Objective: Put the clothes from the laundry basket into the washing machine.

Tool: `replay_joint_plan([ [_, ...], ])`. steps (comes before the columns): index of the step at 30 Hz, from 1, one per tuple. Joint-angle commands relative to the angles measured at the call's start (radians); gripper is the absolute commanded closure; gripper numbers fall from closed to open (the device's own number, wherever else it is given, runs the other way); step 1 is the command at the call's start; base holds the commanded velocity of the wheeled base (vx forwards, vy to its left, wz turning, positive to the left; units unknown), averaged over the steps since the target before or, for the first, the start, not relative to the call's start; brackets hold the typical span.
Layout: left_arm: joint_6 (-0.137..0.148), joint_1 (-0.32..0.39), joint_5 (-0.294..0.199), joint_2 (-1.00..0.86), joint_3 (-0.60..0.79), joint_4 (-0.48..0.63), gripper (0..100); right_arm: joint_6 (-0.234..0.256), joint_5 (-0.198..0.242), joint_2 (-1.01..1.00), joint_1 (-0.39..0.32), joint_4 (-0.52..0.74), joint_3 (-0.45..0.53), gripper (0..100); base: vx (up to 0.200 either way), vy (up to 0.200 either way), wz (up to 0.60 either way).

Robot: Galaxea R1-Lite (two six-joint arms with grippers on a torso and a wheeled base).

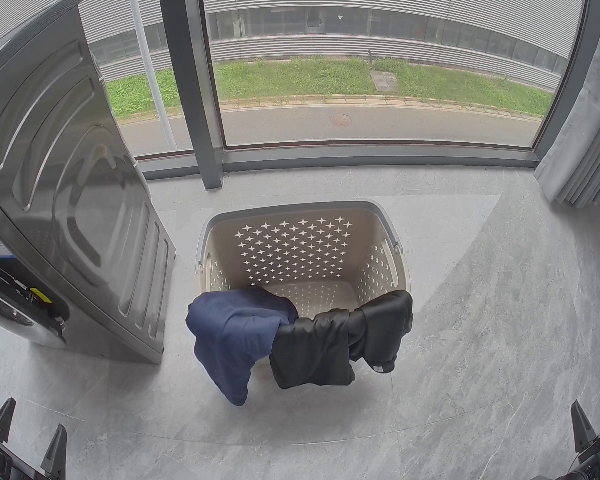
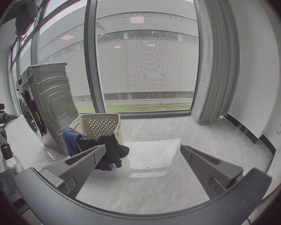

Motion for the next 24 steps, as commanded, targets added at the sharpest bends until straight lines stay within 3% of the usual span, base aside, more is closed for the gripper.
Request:
replay_joint_plan([
  [1, 0.000, 0.000, 0.000, -0.018, 0.018, 0.000, 0, 0.000, 0.000, -0.016, 0.001, 0.000, 0.018, 0, -0.200, 0.000, 0.00],
  [6, -0.006, 0.000, -0.003, -0.018, 0.018, 0.000, 0, 0.000, 0.000, -0.016, 0.001, 0.000, 0.018, 0, 0.000, 0.000, 0.00],
  [24, -0.005, 0.000, -0.006, -0.018, 0.016, 0.000, 0, 0.000, 0.000, -0.016, 0.001, 0.000, 0.018, 0, 0.000, 0.200, 0.00],
])
